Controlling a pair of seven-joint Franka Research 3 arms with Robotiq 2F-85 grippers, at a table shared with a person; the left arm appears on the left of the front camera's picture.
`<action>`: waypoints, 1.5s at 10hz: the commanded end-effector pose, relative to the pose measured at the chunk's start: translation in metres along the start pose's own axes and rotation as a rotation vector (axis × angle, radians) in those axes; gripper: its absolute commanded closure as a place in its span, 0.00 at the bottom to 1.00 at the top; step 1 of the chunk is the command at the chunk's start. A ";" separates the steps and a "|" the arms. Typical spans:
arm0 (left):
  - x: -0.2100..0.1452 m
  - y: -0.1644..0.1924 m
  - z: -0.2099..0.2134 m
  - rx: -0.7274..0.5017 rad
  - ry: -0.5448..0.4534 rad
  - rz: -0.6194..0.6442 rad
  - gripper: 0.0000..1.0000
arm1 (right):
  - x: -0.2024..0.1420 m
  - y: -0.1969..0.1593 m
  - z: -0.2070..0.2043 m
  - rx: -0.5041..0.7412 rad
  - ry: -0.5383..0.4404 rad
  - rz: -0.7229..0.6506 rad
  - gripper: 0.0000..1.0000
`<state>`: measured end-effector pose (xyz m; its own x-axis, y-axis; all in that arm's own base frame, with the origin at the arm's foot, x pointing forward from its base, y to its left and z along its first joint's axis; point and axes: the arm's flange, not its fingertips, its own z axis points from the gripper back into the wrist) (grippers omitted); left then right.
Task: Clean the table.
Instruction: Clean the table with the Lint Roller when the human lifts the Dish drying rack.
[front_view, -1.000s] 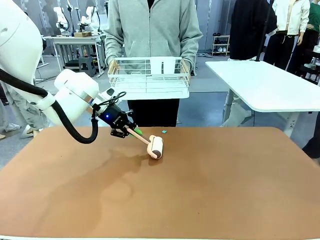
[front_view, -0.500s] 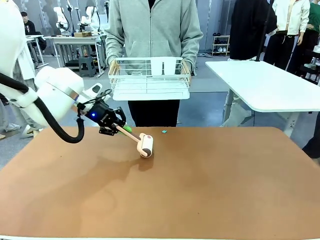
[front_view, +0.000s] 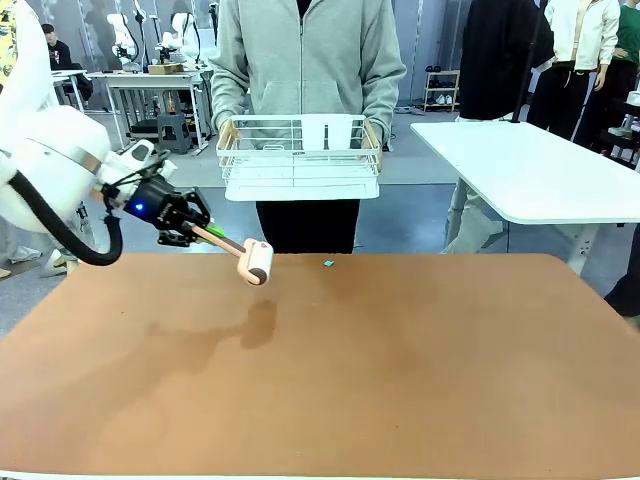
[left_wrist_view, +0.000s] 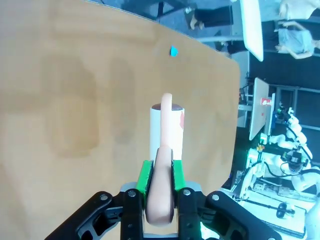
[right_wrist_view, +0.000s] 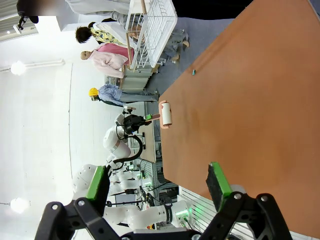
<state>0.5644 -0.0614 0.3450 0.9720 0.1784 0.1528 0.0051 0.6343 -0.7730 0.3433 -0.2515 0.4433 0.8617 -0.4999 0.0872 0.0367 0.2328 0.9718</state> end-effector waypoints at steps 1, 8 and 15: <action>0.013 0.008 0.019 -0.007 0.006 -0.062 1.00 | -0.004 0.002 0.000 0.015 -0.002 0.009 0.00; 0.055 0.027 0.054 0.063 0.001 -0.093 1.00 | -0.004 0.002 0.000 0.015 -0.002 0.009 0.00; 0.105 0.054 0.054 -0.019 0.015 -0.073 0.78 | -0.004 0.002 0.000 0.015 -0.002 0.009 0.00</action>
<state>0.6345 0.0247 0.3517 0.9713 0.1370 0.1946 0.0525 0.6739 -0.7369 0.3433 -0.2515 0.4433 0.8617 -0.4998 0.0872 0.0367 0.2328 0.9718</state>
